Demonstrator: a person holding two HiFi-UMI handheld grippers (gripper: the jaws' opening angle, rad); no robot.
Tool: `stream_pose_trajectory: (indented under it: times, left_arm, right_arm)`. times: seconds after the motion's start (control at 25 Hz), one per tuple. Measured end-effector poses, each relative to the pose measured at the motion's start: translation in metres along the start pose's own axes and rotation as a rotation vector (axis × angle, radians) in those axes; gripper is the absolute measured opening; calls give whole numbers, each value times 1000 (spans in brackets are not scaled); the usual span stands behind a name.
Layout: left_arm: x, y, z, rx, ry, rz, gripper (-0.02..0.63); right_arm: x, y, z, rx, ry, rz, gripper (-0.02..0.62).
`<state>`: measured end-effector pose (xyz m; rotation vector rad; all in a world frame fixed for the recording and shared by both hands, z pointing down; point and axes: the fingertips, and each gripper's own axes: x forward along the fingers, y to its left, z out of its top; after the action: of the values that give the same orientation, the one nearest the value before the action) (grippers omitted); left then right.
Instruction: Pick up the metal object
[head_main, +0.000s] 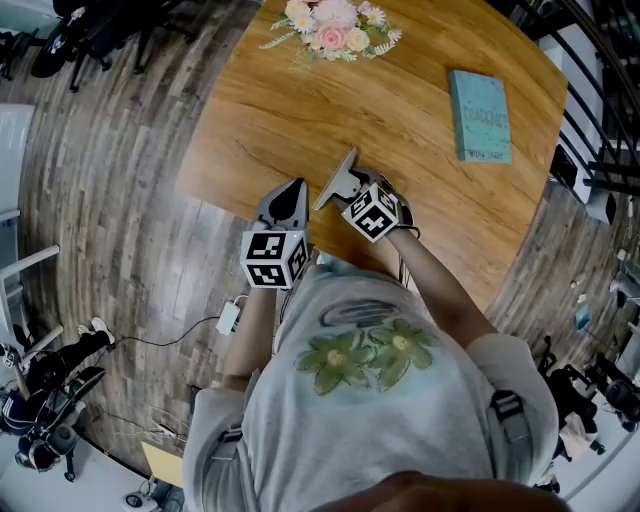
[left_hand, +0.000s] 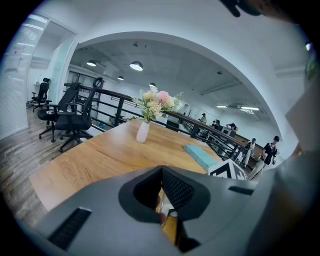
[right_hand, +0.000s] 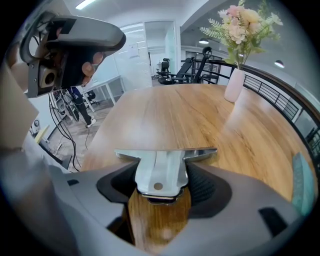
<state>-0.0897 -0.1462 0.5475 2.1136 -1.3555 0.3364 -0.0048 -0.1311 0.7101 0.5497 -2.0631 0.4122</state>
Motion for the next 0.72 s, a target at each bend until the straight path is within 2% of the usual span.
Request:
stream_pose_trajectory:
  times: [0.72]
  left_arm:
    - [-5,-1,2,4,-7,10,9]
  right_arm:
    - [-7,-6,-3,-24,14,-3,293]
